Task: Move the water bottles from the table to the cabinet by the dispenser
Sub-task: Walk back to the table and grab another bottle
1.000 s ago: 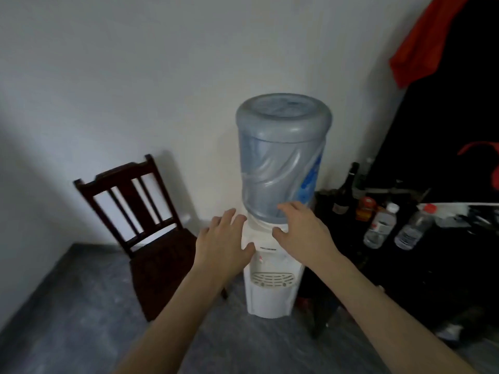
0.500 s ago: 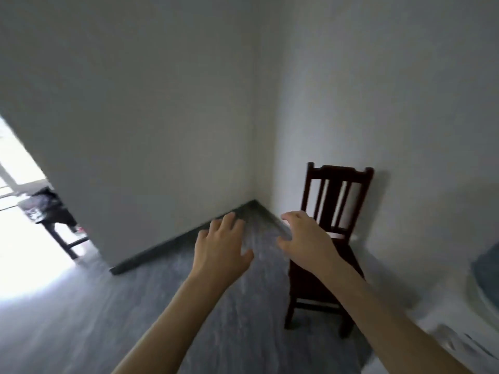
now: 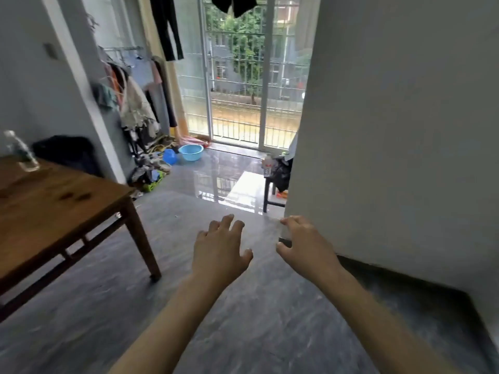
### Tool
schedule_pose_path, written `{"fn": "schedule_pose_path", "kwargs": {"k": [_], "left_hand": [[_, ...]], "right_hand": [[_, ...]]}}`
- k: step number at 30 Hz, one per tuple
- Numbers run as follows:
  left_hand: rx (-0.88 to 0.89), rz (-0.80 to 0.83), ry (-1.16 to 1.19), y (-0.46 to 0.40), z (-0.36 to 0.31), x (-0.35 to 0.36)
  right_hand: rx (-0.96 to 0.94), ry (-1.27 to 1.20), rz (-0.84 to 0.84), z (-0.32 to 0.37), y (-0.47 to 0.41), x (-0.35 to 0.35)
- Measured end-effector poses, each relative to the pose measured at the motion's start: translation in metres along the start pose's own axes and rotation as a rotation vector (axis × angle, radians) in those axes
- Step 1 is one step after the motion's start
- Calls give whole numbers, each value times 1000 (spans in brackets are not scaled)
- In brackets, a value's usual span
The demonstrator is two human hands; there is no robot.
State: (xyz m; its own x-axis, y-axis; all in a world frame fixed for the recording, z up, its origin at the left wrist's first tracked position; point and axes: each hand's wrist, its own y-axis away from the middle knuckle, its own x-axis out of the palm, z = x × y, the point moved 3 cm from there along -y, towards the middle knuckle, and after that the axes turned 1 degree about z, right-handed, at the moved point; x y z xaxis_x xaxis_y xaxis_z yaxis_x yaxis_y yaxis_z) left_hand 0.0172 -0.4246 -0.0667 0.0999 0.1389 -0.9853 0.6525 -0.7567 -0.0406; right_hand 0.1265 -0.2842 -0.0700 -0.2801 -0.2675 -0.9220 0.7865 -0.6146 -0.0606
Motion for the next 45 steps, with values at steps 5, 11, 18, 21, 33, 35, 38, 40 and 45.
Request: {"fn": "schedule_pose_path", "kwargs": {"k": [5, 11, 18, 21, 33, 35, 38, 40, 45], "left_hand": [[-264, 15, -22, 34, 69, 0], [-539, 63, -5, 91, 116, 7], [-729, 17, -5, 130, 157, 10], [-740, 11, 10, 130, 175, 6], [-607, -84, 12, 74, 251, -28], [-572, -72, 20, 56, 258, -20], [-523, -38, 28, 22, 264, -10], [-491, -20, 38, -6, 267, -6], [-427, 1, 22, -94, 271, 2]], "right_hand": [[-247, -9, 161, 62, -27, 49], [-458, 12, 313, 114, -20, 95], [-593, 5, 376, 160, -9, 119], [-607, 10, 371, 181, -17, 118], [-499, 17, 278, 234, -69, 119], [-446, 11, 278, 230, -82, 123], [-392, 0, 256, 221, -110, 122], [-365, -2, 230, 215, -136, 120], [-329, 7, 221, 194, -208, 124]]}}
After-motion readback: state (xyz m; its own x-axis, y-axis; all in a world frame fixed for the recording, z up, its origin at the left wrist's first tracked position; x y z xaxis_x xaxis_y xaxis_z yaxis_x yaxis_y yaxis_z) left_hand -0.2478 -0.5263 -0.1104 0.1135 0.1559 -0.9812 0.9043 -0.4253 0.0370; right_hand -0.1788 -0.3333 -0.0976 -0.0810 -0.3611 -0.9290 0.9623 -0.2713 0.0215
